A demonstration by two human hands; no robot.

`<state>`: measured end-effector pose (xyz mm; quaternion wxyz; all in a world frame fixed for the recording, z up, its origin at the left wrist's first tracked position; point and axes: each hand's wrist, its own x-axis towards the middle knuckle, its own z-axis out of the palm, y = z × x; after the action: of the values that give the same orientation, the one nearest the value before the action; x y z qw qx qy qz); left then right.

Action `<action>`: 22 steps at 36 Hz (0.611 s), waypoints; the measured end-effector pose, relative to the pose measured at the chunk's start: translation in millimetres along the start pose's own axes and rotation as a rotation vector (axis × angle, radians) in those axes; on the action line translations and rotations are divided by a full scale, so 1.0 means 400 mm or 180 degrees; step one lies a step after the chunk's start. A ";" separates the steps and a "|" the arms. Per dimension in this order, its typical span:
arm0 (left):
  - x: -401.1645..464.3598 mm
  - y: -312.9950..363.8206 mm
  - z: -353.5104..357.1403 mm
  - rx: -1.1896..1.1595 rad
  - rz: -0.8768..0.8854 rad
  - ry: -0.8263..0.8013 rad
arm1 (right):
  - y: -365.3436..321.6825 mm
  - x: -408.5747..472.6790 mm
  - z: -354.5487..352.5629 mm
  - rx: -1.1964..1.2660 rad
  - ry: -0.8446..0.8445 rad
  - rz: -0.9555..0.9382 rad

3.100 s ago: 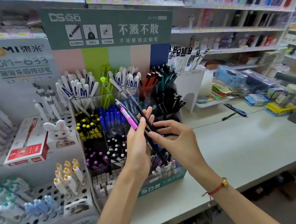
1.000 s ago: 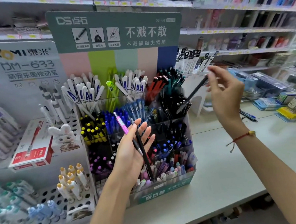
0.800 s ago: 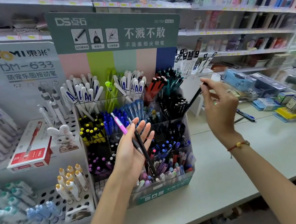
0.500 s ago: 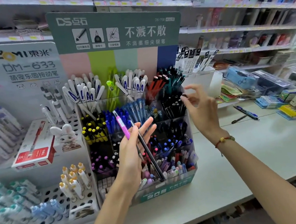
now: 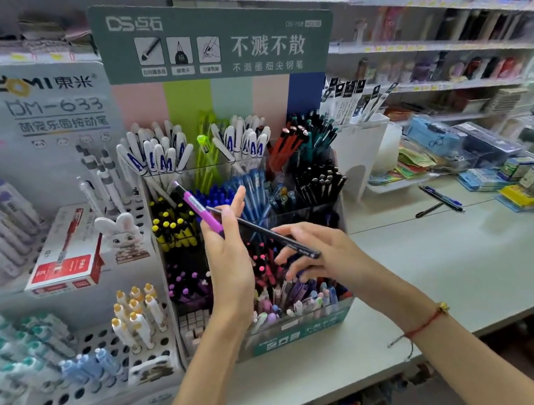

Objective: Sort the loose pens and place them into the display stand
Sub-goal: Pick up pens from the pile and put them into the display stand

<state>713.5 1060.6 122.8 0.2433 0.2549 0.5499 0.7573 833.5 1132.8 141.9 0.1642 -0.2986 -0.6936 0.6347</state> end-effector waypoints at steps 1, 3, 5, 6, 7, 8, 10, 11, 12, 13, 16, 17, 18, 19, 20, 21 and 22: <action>0.000 -0.001 0.007 -0.0016 0.0013 0.0063 | -0.006 -0.010 -0.005 0.0293 0.0022 -0.0023; 0.000 -0.002 0.019 -0.0101 0.0014 0.0168 | -0.021 -0.027 -0.023 0.0921 0.0078 -0.0097; -0.001 0.002 0.033 -0.0150 -0.0021 0.0076 | -0.028 -0.038 -0.036 0.1124 0.0286 -0.0346; -0.003 0.004 0.042 -0.0111 -0.0066 -0.0032 | -0.029 -0.041 -0.038 0.1080 0.0483 -0.0517; -0.003 0.007 0.051 -0.0045 -0.0126 -0.0141 | -0.029 -0.041 -0.039 0.1032 0.0715 -0.0681; -0.002 0.007 0.057 0.0029 -0.0201 -0.0230 | -0.030 -0.040 -0.043 0.1017 0.0958 -0.0815; 0.007 0.003 0.060 0.0132 -0.0405 -0.0369 | -0.034 -0.033 -0.061 0.0894 0.1517 -0.1066; 0.009 0.003 0.055 0.0145 -0.0539 -0.0418 | -0.036 -0.029 -0.079 0.0732 0.1837 -0.1213; 0.012 0.000 0.047 0.0195 -0.0653 -0.0444 | -0.038 -0.025 -0.104 0.0526 0.2151 -0.1348; 0.015 -0.003 0.035 0.0269 -0.0725 -0.0458 | -0.039 -0.020 -0.130 0.0312 0.2428 -0.1471; 0.022 -0.009 -0.001 0.0315 -0.0840 -0.0496 | -0.033 0.004 -0.195 -0.0458 0.3013 -0.1770; 0.024 -0.010 -0.009 0.0242 -0.0926 -0.0507 | -0.032 0.017 -0.205 -0.0758 0.3108 -0.1838; 0.026 -0.011 -0.014 0.0084 -0.1074 -0.0509 | -0.031 0.030 -0.212 -0.1018 0.3152 -0.1894; 0.027 -0.010 -0.018 -0.0152 -0.1237 -0.0531 | -0.032 0.046 -0.214 -0.1222 0.3168 -0.1938; 0.028 -0.010 -0.022 -0.0397 -0.1356 -0.0567 | -0.033 0.063 -0.215 -0.1402 0.3174 -0.1976; 0.026 -0.008 -0.025 -0.0576 -0.1409 -0.0612 | -0.035 0.080 -0.213 -0.1579 0.3161 -0.2020; 0.025 -0.008 -0.029 -0.0620 -0.1392 -0.0649 | -0.034 0.098 -0.213 -0.1759 0.3115 -0.2046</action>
<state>698.7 1059.7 117.7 0.4788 0.1804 0.4891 0.7064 852.2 1223.7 161.1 0.5603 -0.3621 -0.7312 0.1426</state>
